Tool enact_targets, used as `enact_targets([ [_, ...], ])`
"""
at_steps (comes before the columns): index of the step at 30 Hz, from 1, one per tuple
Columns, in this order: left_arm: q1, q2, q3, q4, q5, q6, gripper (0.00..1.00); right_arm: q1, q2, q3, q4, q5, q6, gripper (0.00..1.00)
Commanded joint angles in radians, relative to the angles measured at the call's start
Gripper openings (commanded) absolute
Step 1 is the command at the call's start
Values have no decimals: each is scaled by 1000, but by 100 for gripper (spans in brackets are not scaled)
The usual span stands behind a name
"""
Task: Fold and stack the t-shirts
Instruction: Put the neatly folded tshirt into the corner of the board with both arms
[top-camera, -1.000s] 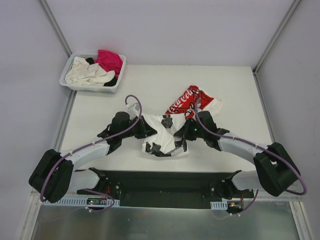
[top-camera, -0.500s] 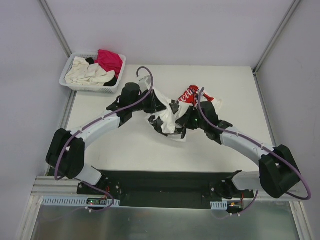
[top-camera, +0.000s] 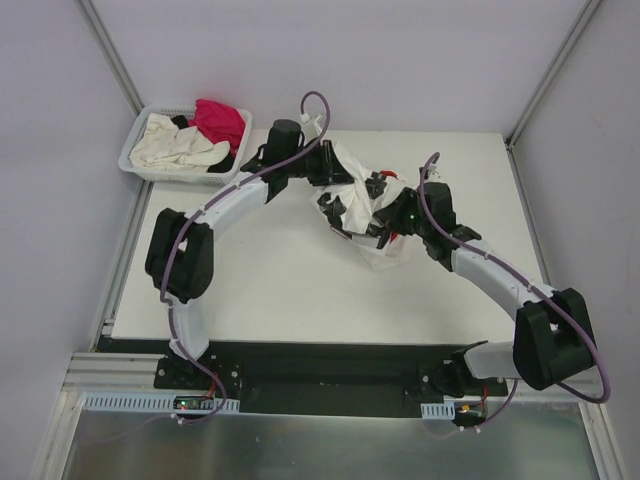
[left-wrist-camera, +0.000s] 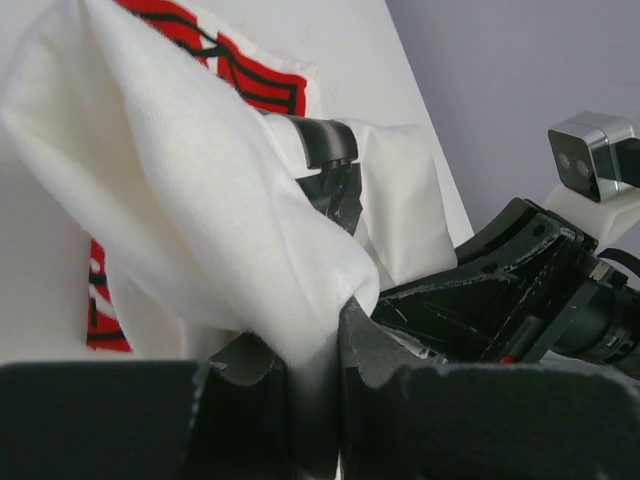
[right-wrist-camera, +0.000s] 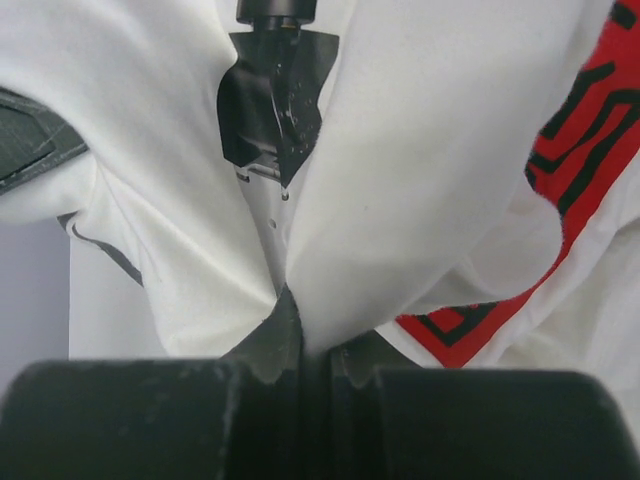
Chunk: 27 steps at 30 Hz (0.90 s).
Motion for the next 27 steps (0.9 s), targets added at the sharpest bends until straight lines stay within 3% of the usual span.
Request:
enact_targets([
  [1, 28, 121, 213, 45, 66, 10, 0, -32, 44, 56, -36, -3, -36, 1],
  [8, 31, 325, 483, 37, 154, -45, 0, -66, 109, 108, -36, 2, -30, 1],
  [27, 18, 529, 672, 48, 194, -96, 0, -207, 95, 93, -30, 28, -27, 1],
])
